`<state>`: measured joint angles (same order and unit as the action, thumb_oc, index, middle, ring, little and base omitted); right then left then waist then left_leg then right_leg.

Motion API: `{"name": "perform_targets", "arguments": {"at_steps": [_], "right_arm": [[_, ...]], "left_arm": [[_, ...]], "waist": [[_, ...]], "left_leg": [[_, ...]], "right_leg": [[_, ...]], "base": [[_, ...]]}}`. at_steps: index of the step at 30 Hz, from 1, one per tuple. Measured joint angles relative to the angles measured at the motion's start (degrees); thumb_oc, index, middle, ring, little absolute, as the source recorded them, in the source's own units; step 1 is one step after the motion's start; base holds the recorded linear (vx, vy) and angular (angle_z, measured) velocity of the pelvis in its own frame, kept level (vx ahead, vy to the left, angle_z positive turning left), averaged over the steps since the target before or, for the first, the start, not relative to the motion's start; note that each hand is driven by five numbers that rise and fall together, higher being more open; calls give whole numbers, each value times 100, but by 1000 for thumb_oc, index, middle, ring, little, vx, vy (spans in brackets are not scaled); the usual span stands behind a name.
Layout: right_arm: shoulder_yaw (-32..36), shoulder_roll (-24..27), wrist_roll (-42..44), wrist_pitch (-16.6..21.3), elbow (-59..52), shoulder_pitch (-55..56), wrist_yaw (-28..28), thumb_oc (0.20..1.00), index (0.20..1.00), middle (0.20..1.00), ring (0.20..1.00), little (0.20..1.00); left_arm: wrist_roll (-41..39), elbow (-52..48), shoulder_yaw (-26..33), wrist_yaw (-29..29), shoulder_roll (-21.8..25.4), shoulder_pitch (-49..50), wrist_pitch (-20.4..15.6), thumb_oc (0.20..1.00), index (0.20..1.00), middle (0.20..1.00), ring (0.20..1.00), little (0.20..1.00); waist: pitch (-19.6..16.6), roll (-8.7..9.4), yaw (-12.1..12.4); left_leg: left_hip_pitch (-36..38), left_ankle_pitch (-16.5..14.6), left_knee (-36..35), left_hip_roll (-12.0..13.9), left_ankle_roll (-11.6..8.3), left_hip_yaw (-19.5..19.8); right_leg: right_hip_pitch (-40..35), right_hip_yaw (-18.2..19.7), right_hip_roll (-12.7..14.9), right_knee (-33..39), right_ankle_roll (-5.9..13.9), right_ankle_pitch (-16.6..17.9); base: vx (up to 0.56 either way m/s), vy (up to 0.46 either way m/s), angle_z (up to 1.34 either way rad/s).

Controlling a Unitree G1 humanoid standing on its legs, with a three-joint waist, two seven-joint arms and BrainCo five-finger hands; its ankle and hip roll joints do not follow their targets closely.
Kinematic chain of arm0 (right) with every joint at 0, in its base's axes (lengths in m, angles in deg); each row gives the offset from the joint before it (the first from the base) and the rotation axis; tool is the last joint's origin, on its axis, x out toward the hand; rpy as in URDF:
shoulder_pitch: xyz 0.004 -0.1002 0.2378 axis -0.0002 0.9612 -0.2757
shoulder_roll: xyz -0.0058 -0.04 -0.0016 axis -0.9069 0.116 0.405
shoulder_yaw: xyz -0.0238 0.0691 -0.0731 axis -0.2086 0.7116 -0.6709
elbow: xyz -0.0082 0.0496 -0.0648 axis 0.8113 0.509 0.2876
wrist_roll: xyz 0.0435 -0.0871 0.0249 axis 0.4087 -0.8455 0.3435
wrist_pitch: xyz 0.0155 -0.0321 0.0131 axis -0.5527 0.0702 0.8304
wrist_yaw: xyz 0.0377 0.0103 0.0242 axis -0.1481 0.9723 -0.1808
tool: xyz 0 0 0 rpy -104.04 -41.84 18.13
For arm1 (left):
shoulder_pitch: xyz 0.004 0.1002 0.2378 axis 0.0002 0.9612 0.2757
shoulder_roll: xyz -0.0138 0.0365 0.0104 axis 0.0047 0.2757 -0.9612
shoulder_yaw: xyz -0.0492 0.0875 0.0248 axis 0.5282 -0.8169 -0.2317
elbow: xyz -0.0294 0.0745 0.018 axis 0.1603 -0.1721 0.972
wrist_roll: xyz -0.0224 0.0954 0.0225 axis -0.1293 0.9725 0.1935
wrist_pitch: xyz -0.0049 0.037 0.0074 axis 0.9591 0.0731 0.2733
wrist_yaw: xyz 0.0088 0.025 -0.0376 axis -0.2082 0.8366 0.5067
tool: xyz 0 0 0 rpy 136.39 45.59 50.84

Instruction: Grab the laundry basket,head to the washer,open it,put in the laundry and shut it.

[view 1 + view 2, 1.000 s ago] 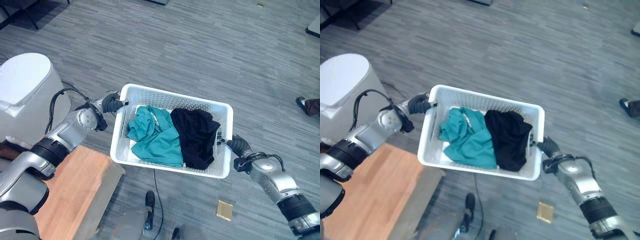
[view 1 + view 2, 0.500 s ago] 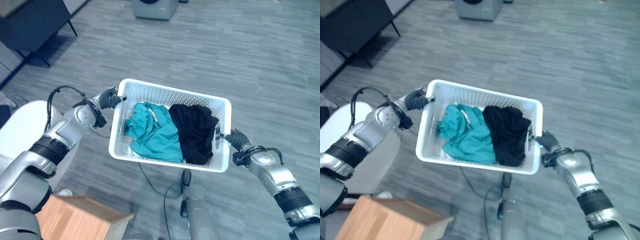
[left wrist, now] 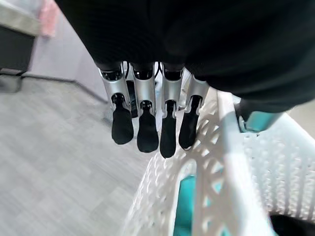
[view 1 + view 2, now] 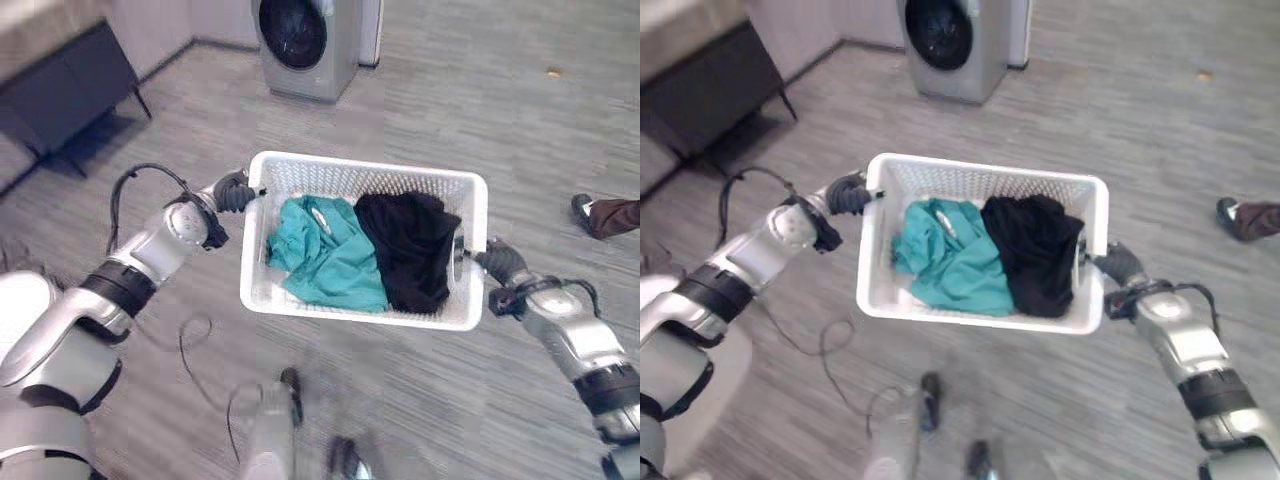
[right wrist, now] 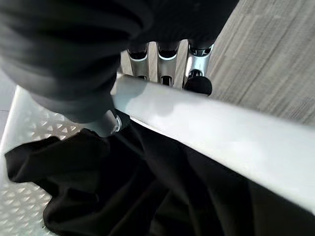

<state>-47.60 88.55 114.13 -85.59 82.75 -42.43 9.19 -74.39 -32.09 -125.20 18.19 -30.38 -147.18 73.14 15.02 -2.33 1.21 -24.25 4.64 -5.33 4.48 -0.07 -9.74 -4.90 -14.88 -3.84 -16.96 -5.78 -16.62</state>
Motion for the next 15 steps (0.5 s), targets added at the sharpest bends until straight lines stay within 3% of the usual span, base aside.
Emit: {"name": "perform_targets", "arguments": {"at_steps": [1, 2, 3, 4, 5, 6, 7, 8, 9, 10, 11, 12, 13, 14, 15], "right_arm": [[-71, -59, 1, 0, 9, -34, -1, 200, 200, 200, 200, 200], [-83, -198, 1, 0, 67, -80, 2, 200, 200, 200, 200, 200], [-93, -279, -2, 0, 149, -130, 0, 200, 200, 200, 200, 200], [-89, -295, -3, 0, 211, -124, -1, 200, 200, 200, 200, 200], [-91, -254, -1, 0, 223, -87, 4, 200, 200, 200, 200, 200], [-47, -310, -8, 16, 211, -21, 19, 200, 200, 200, 200, 200], [-66, -510, -7, 19, 202, -46, 7, 200, 200, 200, 200, 200], [-76, -586, -10, 21, 201, -96, 29, 200, 200, 200, 200, 200], [-58, -619, -26, 26, 210, -103, -3, 200, 200, 200, 200, 200], [-55, -596, -71, 26, 214, -134, -11, 200, 200, 200, 200, 200], [-76, -597, -74, 26, 220, -76, -11, 200, 200, 200, 200, 200], [-79, -645, -80, 25, 221, -60, -4, 200, 200, 200, 200, 200], [-23, -769, -135, 26, 227, -84, -5, 200, 200, 200, 200, 200], [-18, -786, -135, 26, 214, -27, 9, 200, 200, 200, 200, 200], [-14, -782, -135, 26, 199, 17, 42, 200, 200, 200, 200, 200]], "left_arm": [[0, 82, 0, 6, 4, -12, 21, 200, 200, 200, 200, 200], [-1, 179, -1, 9, 20, -20, 50, 200, 200, 200, 200, 200], [-3, 170, -70, 9, 61, -22, 57, 200, 200, 200, 200, 200], [-3, 144, -211, 8, 87, -21, 67, 200, 200, 200, 200, 200], [-7, 106, -261, 12, 97, 45, 71, 200, 200, 200, 200, 200], [-5, 62, -430, 29, 181, 27, 62, 200, 200, 200, 200, 200], [-11, 24, -470, -4, 352, 32, 62, 200, 200, 200, 200, 200], [-13, -16, -546, 6, 497, 22, 65, 200, 200, 200, 200, 200], [-14, -60, -552, 33, 522, 22, 60, 200, 200, 200, 200, 200], [-12, -102, -541, 25, 528, -6, 59, 200, 200, 200, 200, 200], [-11, -122, -541, 26, 523, -20, 43, 200, 200, 200, 200, 200], [-7, -164, -541, 23, 555, -24, 57, 200, 200, 200, 200, 200], [-6, -139, -463, 9, 565, -27, 92, 200, 200, 200, 200, 200], [-6, -147, -383, 8, 532, -32, 105, 200, 200, 200, 200, 200], [-5, -177, -367, 9, 533, -79, 100, 200, 200, 200, 200, 200]], "waist": [[63, 107, 53], [143, 322, 120], [144, 426, 157], [118, 441, 183], [20, 221, 219], [-123, -91, 310], [-214, 247, 427], [-221, 451, 395], [-302, 608, 427], [-308, 638, 415], [-303, 684, 307], [-284, 735, 260], [-273, 624, 266], [-251, 458, 236], [-198, 282, 196]], "left_leg": [[-117, -30, 47, -134, 46, 39], [-206, -95, 280, -379, 143, 150], [-198, -168, 618, -625, 340, 114], [-77, -222, 960, -843, 662, 67], [261, -437, 979, -871, 1406, 148], [807, 271, 469, -684, 1591, 634], [811, 736, 704, -787, 1541, 402], [725, 545, 1228, -933, 1549, 201], [752, 303, 1422, -1110, 1459, 70], [919, 189, 1487, -1260, 1497, -47], [1141, 12, 1535, -1355, 1509, -12], [1453, -166, 1489, -1422, 1383, 38], [1771, -594, 1518, -1388, 1328, 161], [2069, -718, 1388, -1298, 1281, 287], [2411, -629, 1184, -1149, 1147, 386]], "right_leg": [[-330, 86, -8, 336, 2, 0], [-782, 223, -17, 688, 130, -41], [-1029, 283, -20, 756, 231, -87], [-1230, 324, -101, 688, 376, -138], [-1281, 378, -392, 301, 600, -194], [-1198, 274, -557, -476, 773, -564], [-979, 341, -37, -750, 855, -829], [-1028, 538, 210, -818, 1182, -861], [-826, 444, 457, -1494, 1262, -686], [-341, 222, 830, -2746, 1264, -44], [-185, 149, 1038, -3373, 1247, 691], [39, 174, 1305, -3996, 1188, 1506], [556, 170, 1589, -4674, 1081, 1391], [869, 104, 1719, -4825, 989, 1005], [1190, -20, 1873, -4822, 962, 705]], "base": [[748, 125, -40], [582, 114, -18], [397, 91, -7], [221, 57, -7], [582, 188, -23], [778, 302, -48], [701, 338, -45], [529, 303, -31], [440, 259, -8], [433, 249, 19], [382, 213, 30], [520, 250, 19], [379, 164, -7], [359, 126, -8], [252, 12, 17]]}}
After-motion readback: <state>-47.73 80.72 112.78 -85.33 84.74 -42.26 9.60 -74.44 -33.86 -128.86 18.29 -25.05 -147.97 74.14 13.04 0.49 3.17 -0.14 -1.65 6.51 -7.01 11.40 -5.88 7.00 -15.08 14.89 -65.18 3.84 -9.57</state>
